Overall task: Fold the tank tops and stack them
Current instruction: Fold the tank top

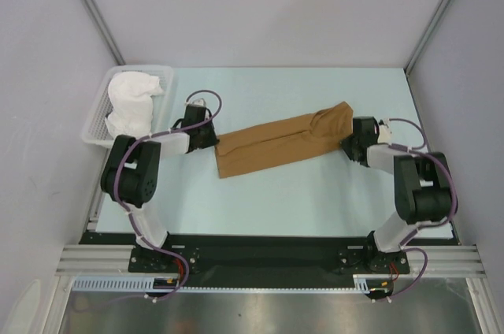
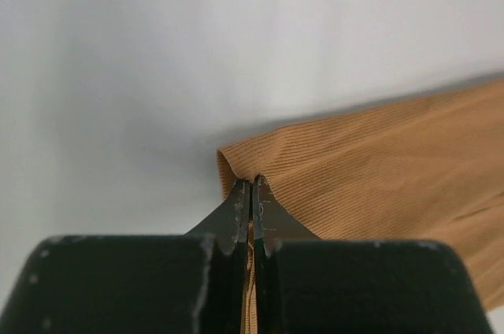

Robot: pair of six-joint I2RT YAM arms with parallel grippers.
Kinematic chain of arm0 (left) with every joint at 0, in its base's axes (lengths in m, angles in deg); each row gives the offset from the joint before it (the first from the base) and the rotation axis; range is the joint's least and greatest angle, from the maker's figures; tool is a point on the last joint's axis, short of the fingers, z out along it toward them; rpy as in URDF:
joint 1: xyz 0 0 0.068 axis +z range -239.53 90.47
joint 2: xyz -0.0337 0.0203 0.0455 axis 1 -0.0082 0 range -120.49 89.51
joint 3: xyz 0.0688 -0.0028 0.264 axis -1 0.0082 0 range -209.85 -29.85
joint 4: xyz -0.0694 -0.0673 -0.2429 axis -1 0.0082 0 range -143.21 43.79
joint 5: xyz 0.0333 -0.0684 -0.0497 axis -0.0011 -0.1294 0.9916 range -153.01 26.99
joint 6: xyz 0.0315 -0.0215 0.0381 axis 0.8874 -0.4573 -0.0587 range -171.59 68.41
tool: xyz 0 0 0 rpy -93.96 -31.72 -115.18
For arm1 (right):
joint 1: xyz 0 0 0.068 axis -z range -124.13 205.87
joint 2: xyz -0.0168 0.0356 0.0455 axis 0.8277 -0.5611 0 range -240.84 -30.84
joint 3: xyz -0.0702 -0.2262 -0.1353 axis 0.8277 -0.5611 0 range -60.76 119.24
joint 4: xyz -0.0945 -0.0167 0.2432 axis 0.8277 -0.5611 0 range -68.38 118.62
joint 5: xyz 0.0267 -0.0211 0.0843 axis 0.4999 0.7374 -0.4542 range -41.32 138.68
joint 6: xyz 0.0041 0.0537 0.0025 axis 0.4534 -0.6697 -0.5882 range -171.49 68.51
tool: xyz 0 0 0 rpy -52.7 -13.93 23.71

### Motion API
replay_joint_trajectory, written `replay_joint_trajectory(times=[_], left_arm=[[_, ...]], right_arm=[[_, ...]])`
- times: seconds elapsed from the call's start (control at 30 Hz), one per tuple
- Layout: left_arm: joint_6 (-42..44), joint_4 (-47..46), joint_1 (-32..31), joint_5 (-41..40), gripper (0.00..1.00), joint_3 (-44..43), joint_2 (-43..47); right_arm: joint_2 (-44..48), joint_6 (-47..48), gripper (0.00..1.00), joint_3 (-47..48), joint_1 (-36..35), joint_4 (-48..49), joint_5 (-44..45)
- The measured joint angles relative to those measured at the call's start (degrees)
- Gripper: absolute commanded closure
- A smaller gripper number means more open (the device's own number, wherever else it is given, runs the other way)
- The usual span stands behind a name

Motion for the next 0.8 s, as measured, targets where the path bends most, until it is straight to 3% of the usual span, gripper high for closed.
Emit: replay_joint_trajectory(times=[0.17,0.37,0.53,0.7,0.73,0.8], left_arm=[[-4.09,-7.69,-0.15,2.6,1.0,15.02,9.81],[-9.99,-13.6,-5.27,2.32,1.0,32.76,24.55],[-18.23,-14.01,-19.5,-3.85,1.0,40.48,33.22],[-30.56,-19.08,-29.66,-9.64,0.99,48.48,39.08],[-32.79,-19.39,-31.85,-11.45,0.93,49.29,39.8],[-37.24,-18.34,-37.55,-14.75,0.92,49.66,40.3]], right_arm=[[-14.53,2.4,0.7,16.15,2.84,0.17,-4.63],[-31.98,9.22,0.64,38.32,5.14,0.02,-19.58],[-44.81,11.47,0.62,56.43,3.93,-1.27,-32.57],[-48.63,10.97,0.65,60.78,1.01,-0.59,-38.38],[-49.33,10.86,0.66,61.68,0.39,-0.35,-39.41],[-51.04,10.49,0.64,63.93,-0.83,-0.37,-41.18]])
